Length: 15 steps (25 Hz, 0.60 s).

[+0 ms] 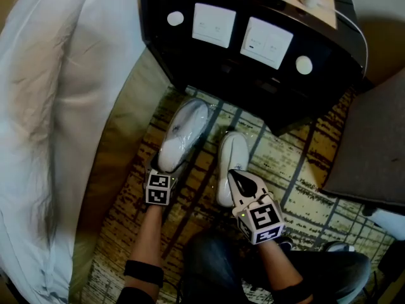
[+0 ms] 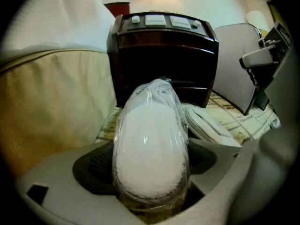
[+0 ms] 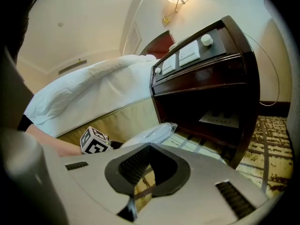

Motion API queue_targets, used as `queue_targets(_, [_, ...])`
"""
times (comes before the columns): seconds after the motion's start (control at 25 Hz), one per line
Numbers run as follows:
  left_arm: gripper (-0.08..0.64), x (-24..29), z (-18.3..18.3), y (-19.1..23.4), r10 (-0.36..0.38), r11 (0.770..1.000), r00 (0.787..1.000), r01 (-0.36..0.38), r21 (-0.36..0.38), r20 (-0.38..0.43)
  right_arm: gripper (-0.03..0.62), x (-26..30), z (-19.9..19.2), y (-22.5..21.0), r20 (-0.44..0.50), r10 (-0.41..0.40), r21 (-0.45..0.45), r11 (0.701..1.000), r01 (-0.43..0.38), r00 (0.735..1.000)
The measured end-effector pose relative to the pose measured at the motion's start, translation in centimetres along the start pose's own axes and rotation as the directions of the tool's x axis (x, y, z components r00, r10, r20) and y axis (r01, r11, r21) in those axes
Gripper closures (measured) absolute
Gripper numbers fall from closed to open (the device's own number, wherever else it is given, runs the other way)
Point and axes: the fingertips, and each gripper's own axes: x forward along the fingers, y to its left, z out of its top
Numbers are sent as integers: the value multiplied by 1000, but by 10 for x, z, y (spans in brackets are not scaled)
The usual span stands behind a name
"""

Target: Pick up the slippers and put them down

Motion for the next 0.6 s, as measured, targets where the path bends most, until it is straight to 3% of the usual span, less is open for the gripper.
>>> queue_targets(0.6, [138,68,139,-5,-37,995,999,35,91,28,580,6,14,-5,32,-2,16,1000,2,999])
